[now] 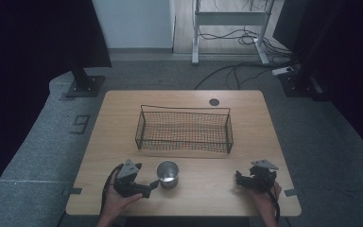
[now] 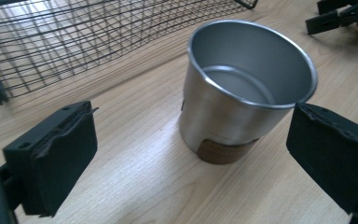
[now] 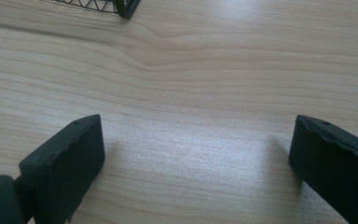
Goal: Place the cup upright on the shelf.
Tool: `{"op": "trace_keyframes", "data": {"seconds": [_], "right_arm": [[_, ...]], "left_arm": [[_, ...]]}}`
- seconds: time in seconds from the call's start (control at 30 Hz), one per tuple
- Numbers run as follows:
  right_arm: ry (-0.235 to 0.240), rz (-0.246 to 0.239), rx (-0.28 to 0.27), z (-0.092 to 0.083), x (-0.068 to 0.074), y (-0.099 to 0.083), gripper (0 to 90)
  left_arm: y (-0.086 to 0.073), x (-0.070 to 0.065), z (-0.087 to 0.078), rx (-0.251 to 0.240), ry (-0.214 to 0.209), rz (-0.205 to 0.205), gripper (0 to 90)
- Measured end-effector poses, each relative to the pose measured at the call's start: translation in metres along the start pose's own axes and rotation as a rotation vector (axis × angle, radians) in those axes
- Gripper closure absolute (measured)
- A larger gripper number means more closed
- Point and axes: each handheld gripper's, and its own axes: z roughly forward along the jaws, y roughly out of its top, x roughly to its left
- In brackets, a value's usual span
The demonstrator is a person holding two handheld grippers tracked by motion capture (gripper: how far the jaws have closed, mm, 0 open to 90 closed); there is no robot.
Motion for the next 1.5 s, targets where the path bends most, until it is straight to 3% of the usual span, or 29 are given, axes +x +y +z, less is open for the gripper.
{"op": "trace_keyframes", "data": {"seconds": [0.8,1.5], "right_arm": [[0.000,-0.001,-0.001,0.000,0.000,0.000,3.5],[0.000,-0.001,-0.001,0.000,0.000,0.000,3.5]], "left_arm": [[0.008,-0.025,0.028,0.020,-0.045,0.047,1.2],[0.017,-0.028,0.050,0.027,-0.037,0.058,2.1]]}}
